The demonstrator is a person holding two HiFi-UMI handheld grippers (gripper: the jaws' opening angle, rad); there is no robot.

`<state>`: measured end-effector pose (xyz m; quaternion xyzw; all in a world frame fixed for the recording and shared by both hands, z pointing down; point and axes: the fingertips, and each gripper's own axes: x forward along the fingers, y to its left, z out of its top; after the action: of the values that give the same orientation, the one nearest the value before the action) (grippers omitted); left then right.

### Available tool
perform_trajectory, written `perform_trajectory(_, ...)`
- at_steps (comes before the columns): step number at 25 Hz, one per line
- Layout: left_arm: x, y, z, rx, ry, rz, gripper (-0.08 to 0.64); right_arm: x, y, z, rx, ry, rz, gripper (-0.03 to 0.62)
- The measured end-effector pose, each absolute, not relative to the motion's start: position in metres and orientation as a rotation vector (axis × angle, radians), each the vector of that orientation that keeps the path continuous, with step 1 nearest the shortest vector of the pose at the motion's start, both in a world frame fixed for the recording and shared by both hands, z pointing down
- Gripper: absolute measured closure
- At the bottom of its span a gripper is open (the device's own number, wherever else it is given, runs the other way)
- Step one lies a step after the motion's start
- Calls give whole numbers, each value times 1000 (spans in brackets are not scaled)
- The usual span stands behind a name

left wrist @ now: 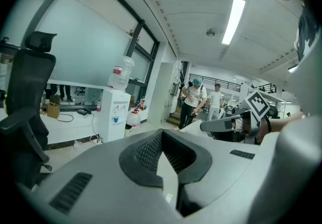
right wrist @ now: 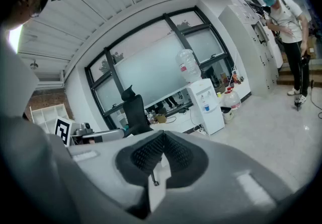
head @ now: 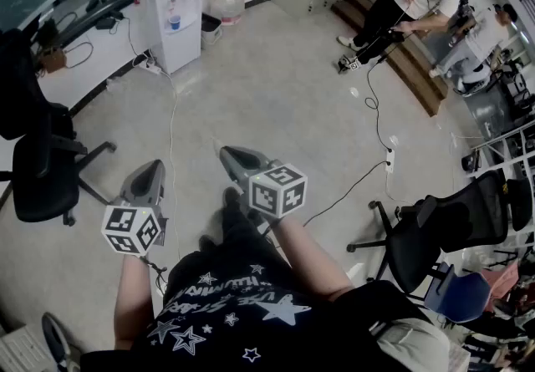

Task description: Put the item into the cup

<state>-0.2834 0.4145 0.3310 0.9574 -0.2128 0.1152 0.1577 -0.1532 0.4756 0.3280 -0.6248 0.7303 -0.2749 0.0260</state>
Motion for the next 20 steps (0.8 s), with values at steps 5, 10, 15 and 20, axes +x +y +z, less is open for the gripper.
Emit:
perform_trajectory(5,-284,401,332,2737,-628,322,552,-155,463,333,-1945,2261,-849,591)
perform_trajectory(10,-287,393,335,2735,-643,329,552,-160,454,338,-1940,2277,-862,591)
perform_trajectory(15,-296,389,339,2717,-668,327,552,-168,449,341,-1931,2300,-863,591)
perform_trajectory(20,-305,380,344,2683,-645,330,553,-179,446,347,-1947,2290,-904,591)
